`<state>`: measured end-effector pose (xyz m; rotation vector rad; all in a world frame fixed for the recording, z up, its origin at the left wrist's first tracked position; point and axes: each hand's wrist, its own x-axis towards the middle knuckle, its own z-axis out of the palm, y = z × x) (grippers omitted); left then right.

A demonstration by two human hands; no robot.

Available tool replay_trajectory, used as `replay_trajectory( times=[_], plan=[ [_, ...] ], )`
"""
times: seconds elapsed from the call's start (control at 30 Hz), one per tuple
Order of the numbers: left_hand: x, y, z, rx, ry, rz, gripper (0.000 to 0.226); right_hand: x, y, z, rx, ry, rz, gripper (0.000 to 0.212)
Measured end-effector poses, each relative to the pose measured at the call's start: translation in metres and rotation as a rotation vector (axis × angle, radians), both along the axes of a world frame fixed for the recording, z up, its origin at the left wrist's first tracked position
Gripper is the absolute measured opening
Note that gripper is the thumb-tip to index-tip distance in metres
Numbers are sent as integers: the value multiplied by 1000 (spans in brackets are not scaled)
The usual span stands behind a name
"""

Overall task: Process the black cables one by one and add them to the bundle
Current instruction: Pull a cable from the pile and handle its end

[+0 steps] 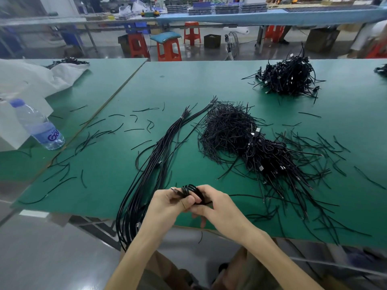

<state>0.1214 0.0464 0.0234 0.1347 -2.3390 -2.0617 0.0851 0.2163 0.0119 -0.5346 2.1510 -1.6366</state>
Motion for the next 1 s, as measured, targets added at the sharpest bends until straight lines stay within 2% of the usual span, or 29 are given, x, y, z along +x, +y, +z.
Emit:
replay_trajectory(
  times=[0.1, 0.23, 0.37, 0.4, 0.47, 0.57, 0.63, 0.73, 0.9, 1.0],
  plan=[
    [-3, -3, -5, -25, -10, -41, 26, -1, 2, 0, 32, -7, 45, 28],
    [-3, -4, -12, -28, -55, -34, 3, -4, 6, -4, 129, 40, -21, 19],
    [-5, -2, -22, -139, -198, 79, 42, -6, 6, -12, 402, 285, 2, 31],
    [-4, -1, -23, -181, -198, 85, 45, -6, 5, -13, 450, 340, 24, 34],
    [-4, -4, -26, -393, -146, 23, 38, -5, 6, -15, 506, 435, 66, 40],
    [-6, -7, -28, -707, -84, -196, 20, -9, 9, -17, 548, 521, 96, 38],
    [-9, -5, -30, -822, -126, -308, 26, -11, 6, -16, 578, 550, 118, 37],
    [-12, -2, -33, -863, -197, -348, 49, -12, 0, -14, 618, 573, 160, 38],
    [-17, -8, -39, -1054, -128, -254, 29, -21, -6, -12, 555, 578, 151, 30],
    [-19, -14, -44, -905, -129, -173, 35, -29, -10, -10, 487, 553, 188, 25]
  ],
)
